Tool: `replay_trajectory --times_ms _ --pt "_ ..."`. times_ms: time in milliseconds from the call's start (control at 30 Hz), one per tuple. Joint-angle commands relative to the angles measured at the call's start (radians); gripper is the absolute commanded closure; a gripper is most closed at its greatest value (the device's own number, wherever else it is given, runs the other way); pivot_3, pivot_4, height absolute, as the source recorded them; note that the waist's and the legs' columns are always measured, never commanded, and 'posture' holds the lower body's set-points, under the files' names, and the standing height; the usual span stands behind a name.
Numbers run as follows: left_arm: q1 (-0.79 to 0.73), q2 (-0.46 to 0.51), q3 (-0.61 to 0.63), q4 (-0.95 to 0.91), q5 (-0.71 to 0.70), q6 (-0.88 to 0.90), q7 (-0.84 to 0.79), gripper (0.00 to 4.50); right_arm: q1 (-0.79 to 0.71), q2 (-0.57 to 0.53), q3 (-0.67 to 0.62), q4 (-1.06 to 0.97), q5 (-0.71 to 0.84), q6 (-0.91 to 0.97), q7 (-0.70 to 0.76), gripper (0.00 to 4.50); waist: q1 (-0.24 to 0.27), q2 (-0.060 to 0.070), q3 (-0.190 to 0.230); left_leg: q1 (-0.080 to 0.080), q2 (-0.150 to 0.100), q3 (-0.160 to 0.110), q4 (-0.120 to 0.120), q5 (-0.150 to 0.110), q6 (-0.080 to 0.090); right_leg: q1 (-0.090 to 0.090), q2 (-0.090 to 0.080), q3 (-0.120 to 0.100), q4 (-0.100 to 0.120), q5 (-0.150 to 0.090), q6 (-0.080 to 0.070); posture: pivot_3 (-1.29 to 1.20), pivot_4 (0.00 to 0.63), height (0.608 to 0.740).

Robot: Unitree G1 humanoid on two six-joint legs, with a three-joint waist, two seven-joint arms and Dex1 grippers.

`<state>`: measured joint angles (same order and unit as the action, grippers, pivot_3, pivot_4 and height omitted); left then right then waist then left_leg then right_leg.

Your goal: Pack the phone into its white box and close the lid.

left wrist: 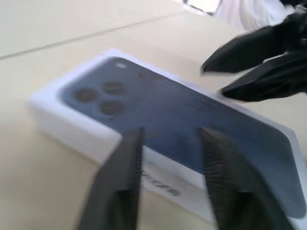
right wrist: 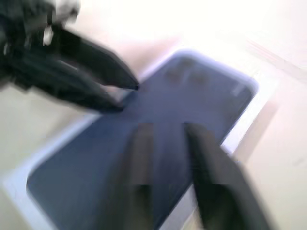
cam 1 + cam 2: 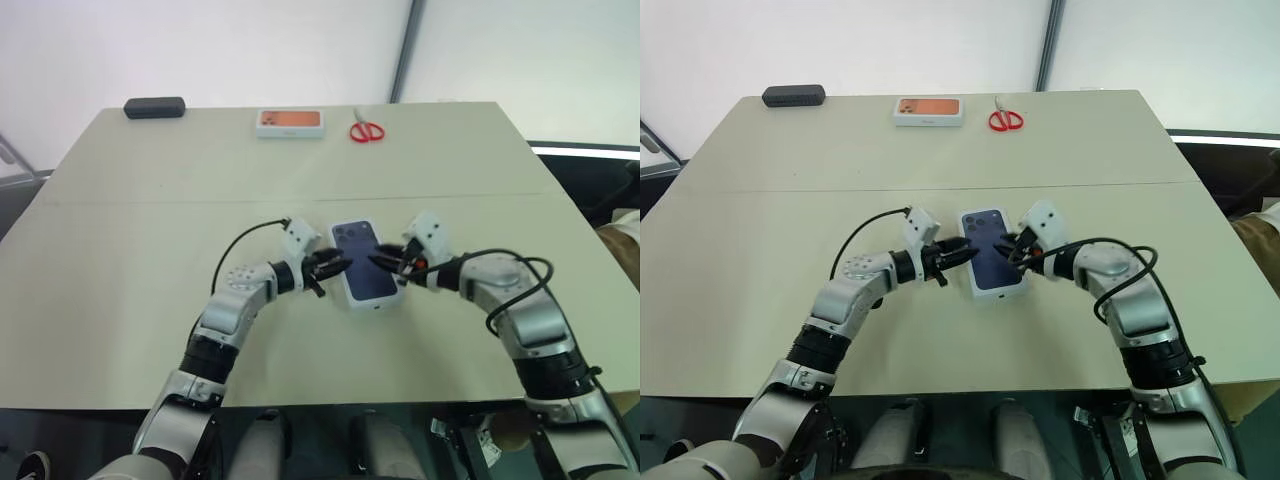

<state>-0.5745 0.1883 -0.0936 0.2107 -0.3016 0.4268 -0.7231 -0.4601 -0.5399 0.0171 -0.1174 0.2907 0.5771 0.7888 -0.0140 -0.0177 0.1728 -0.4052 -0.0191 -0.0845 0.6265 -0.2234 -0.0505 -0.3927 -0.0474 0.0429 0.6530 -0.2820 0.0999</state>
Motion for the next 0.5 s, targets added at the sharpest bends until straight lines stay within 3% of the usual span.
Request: replay_trajectory --times_ms 33,67,100,300,500 --pt "-0.100 0.020 0.055 -0.085 -0.042 -0.023 -0.009 0.59 -0.082 0.033 -0.030 -0.047 0.049 -0.019 -0.013 1.01 -0.001 0.000 0.000 -0.003 0.000 0.000 0.002 0.000 0.000 -0.002 0.000 -0.001 0.001 0.000 0.000 0.00 0.150 0.740" --pt "-0.113 0.022 0.057 -0.091 -0.041 -0.037 -0.011 0.12 -0.100 0.041 -0.025 -0.044 0.048 -0.020 -0.020 0.56 -0.001 0.000 0.000 -0.003 0.000 0.000 0.002 0.000 0.000 -0.002 0.000 -0.001 0.001 0.000 0.000 0.00 0.150 0.740" --pt "-0.119 0.025 0.060 -0.107 -0.052 -0.041 -0.027 0.00 -0.110 0.046 -0.017 -0.043 0.046 -0.021 -0.022 0.04 -0.001 0.000 0.000 -0.003 0.000 0.000 0.002 0.000 0.000 -0.002 0.000 0.000 0.002 0.000 0.000 0.00 0.150 0.740" --pt "-0.003 0.095 0.071 -0.174 -0.055 -0.090 -0.094 0.00 -0.006 -0.014 0.027 -0.076 0.023 -0.074 0.051 0.02 0.000 0.000 0.000 -0.003 -0.001 0.001 0.001 0.000 0.000 -0.002 -0.001 0.000 0.001 0.000 0.000 0.00 0.150 0.740" --pt "0.160 0.263 0.133 -0.192 -0.041 -0.130 -0.133 0.00 0.173 -0.129 -0.105 -0.152 0.076 -0.088 0.076 0.02 -0.001 0.002 0.001 -0.003 0.000 0.001 0.001 0.000 0.000 -0.003 -0.001 0.001 0.001 0.000 0.000 0.00 0.150 0.740"
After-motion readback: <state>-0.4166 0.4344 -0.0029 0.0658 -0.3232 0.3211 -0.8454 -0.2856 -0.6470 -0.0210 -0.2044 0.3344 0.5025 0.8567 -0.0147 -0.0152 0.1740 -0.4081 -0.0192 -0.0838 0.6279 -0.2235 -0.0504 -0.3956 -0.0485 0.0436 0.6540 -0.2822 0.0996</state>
